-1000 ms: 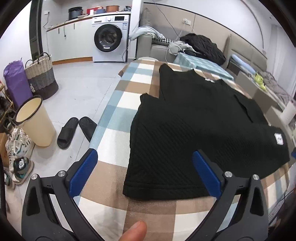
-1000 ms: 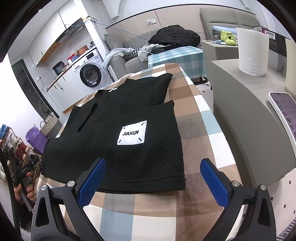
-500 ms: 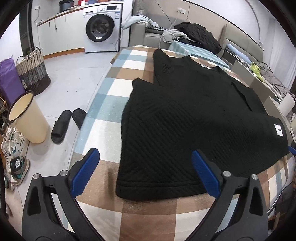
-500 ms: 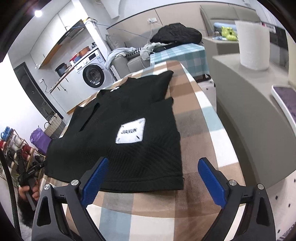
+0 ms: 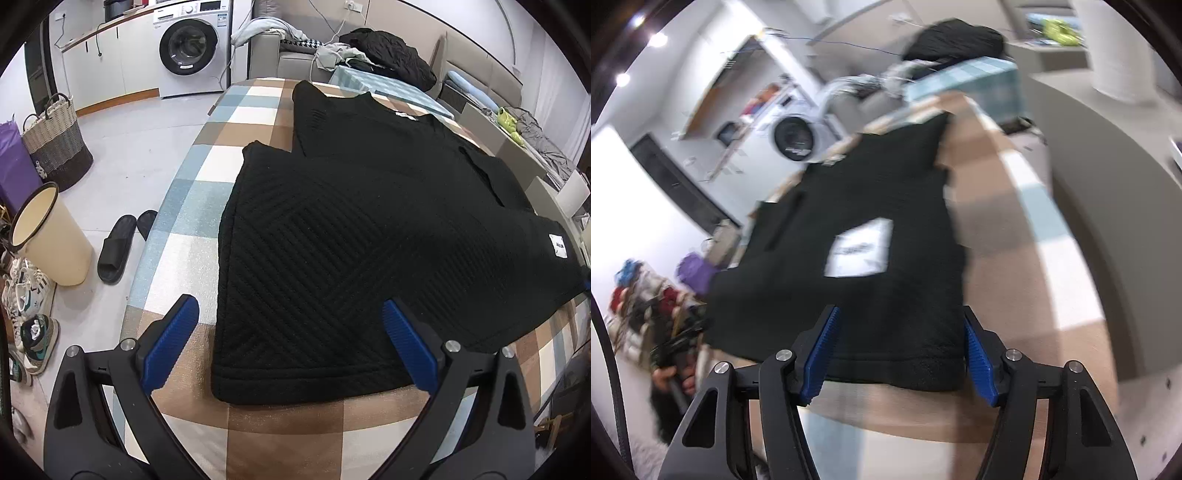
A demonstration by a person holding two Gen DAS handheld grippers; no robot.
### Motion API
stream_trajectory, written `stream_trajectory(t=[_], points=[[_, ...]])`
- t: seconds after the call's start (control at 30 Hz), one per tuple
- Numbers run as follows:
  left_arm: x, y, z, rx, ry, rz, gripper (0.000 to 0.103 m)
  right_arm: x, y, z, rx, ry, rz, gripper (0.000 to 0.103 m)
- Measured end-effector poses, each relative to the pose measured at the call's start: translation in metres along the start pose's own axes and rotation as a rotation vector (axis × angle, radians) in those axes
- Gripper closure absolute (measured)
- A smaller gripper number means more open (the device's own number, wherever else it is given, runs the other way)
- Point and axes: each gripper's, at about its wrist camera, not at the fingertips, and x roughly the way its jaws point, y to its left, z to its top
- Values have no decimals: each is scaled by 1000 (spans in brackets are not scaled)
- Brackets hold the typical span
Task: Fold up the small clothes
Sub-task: 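Move both open grippers to the new folded edge of the shirt, then close both grippers on the folded edge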
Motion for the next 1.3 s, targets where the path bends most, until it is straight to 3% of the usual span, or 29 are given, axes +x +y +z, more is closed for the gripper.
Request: stream_trajectory(t=[0.13, 0.2, 0.23, 0.43, 0.5, 0.57, 0.8, 0.87, 0.97, 1.0, 1.07, 1.1, 1.13, 1.3], points=[[4, 3, 0, -17, 28, -32, 3, -8, 8, 6, -9, -25, 75, 37], [8, 4, 0, -26, 52, -60, 9, -3, 5, 8, 4, -14, 60, 37], [9, 5, -1, -28, 63, -76, 18, 2, 2, 9, 17, 0, 44, 37], [8, 7, -1, -41, 62, -73, 30, 13, -1, 7, 33, 27, 33, 37], [7, 9, -1, -47, 57, -77, 38, 14, -1, 8, 33, 31, 29, 37], [5, 12, 0, -70, 52, -74, 52, 16, -1, 9, 32, 33, 23, 37], [-16, 19, 4, -112, -6, -82, 70, 14, 0, 9, 33, 28, 9, 37], [-21, 17, 6, -106, -18, -93, 83, 14, -1, 10, 44, 23, 17, 37], [-22, 16, 8, -113, -21, -89, 95, 17, -5, 10, 70, 11, 35, 37], [-22, 17, 9, -122, -23, -94, 96, 18, -6, 11, 81, 8, 39, 41], [-26, 19, 12, -137, -38, -110, 97, 19, -11, 12, 116, -3, 31, 60], [-28, 20, 13, -146, -47, -125, 97, 20, -14, 13, 138, -8, 27, 78], [-31, 21, 15, -157, -57, -136, 98, 19, -17, 13, 163, -13, 24, 90], [-43, 22, 30, -172, -110, -173, 99, 11, -15, 16, 183, -49, 64, 96]])
